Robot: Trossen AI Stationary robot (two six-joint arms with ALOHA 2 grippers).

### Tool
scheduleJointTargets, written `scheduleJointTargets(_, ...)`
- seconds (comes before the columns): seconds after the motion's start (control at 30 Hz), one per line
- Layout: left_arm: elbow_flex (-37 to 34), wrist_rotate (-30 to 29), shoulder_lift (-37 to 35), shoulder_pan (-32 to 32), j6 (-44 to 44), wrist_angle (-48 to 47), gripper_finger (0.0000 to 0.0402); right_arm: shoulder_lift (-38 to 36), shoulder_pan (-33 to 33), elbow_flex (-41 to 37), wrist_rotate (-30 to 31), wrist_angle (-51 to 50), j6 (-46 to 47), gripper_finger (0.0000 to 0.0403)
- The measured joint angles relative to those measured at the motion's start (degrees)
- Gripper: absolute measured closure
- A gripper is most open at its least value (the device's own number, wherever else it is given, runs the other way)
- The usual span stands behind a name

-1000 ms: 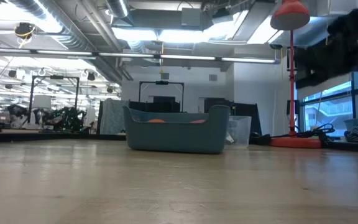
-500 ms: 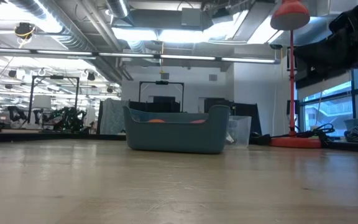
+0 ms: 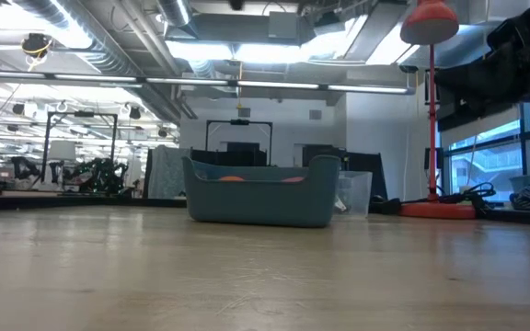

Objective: Pick and place Stapler, Stapler remover, tape
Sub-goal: Return to Home Position

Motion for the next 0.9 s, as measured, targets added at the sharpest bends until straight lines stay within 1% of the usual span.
scheduleJointTargets(0.03,-1.1,1.96,-2.35,-0.11,0.6,-3.99,0.0155,0.0,0.0,0.0,0.0,-0.04,0.0,0.0361)
scheduleJointTargets(0.07,-2.6,2.65,-5.05,-0.44,2.0,-7.69,0.0155,0.0,0.0,0.0,0.0,-0.1,0.0,0.0361)
scheduleJointTargets(0.13,-7.48,1.76,-10.99,-1.37,5.61,-12.27,0.0155,0.0,0.0,0.0,0.0,-0.28,0.0,0.0361)
scheduleJointTargets(0.17,-10.67,0.31,-14.4,-2.12,7.7,-12.37,0.0155,0.0,0.0,0.0,0.0,-0.28,0.0,0.0361)
scheduleJointTargets(0.23,-18.37,-4.23,-22.2,-4.15,12.26,-9.81,0.0155,0.0,0.0,0.0,0.0,-0.28,0.0,0.0361)
scheduleJointTargets(0.3,-27.77,-9.11,-30.22,-6.78,15.15,-4.24,0.0155,0.0,0.0,0.0,0.0,-0.26,0.0,0.0361)
scheduleJointTargets(0.43,-47.02,-16.78,-44.89,-11.55,16.63,6.66,0.0155,0.0,0.0,0.0,0.0,-0.28,0.0,0.0361)
scheduleJointTargets(0.53,-57.38,-21.0,-53.96,-13.61,16.35,12.72,0.0156,0.0,0.0,0.0,0.0,-0.29,0.0,0.0361)
scheduleJointTargets(0.63,-63.52,-22.95,-61.08,-14.89,17.13,13.11,0.0154,0.0,0.0,0.0,0.0,-0.51,0.0,0.0361)
scheduleJointTargets(0.7,-66.91,-25.58,-65.86,-15.75,17.27,12.04,0.0153,0.0,0.0,0.0,0.0,-0.69,0.0,0.0361)
scheduleJointTargets(0.77,-69.55,-28.32,-70.38,-16.56,18.09,12.16,0.0154,0.0,0.0,0.0,0.0,-0.67,0.0,0.0361)
scheduleJointTargets(0.9,-74.33,-31.19,-77.21,-17.76,19.88,11.76,0.0155,0.0,0.0,0.0,0.0,-0.67,0.0,0.0361)
